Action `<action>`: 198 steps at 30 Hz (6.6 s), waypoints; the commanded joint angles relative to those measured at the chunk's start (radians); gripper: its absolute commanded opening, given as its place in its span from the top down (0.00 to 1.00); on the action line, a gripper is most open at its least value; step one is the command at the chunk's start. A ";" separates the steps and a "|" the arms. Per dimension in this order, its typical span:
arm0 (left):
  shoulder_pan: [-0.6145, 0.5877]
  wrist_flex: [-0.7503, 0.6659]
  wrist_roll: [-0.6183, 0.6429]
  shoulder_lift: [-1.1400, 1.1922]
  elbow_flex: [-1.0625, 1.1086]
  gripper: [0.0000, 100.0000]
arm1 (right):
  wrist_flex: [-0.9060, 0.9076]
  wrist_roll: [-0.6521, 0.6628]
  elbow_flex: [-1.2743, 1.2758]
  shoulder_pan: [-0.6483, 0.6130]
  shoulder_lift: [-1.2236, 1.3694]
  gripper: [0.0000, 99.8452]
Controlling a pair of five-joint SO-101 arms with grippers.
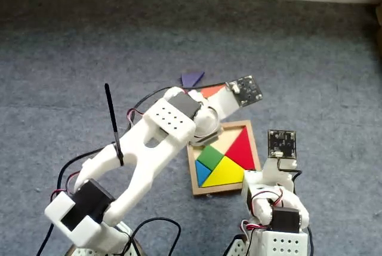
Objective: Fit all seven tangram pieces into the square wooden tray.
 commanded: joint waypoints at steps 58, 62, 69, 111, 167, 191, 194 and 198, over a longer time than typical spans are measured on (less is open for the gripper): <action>-0.044 0.005 0.023 0.045 -0.119 0.88 | 0.007 0.011 0.104 0.010 -0.008 0.75; -0.044 -0.146 0.075 0.117 -0.056 0.88 | 0.007 0.011 0.104 0.010 -0.008 0.75; -0.035 -0.176 0.077 0.286 -0.102 0.88 | 0.007 0.011 0.104 0.010 -0.008 0.75; -0.329 -0.094 0.144 0.380 -0.518 0.81 | 0.007 0.011 0.104 0.010 -0.008 0.75; -0.349 0.258 0.210 1.155 -1.429 0.73 | 0.007 0.011 0.104 0.010 -0.008 0.75; -0.351 0.287 0.094 1.231 -1.461 0.95 | 0.007 0.011 0.104 0.010 -0.008 0.75; -0.361 0.362 0.094 1.233 -1.526 0.95 | 0.007 0.011 0.104 0.010 -0.008 0.75; -0.398 0.451 0.094 1.237 -1.630 0.95 | 0.007 0.011 0.104 0.010 -0.008 0.75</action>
